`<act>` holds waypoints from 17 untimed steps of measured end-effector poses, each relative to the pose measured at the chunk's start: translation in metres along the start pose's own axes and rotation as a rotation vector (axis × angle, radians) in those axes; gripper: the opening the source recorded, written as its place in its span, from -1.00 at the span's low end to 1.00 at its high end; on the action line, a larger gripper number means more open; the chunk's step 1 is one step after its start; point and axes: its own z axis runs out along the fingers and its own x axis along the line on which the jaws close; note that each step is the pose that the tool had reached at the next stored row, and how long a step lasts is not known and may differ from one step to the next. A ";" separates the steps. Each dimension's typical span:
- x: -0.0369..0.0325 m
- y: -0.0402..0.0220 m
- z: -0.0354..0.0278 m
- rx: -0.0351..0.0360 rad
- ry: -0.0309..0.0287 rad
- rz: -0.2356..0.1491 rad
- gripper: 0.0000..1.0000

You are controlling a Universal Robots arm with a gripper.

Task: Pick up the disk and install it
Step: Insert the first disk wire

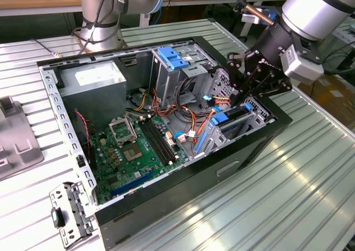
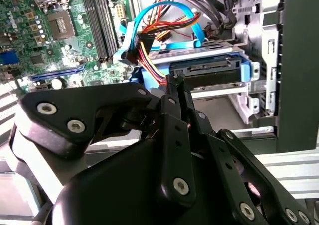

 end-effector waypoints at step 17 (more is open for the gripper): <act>-0.0131 0.0117 0.0020 0.0009 -0.0007 0.000 -0.65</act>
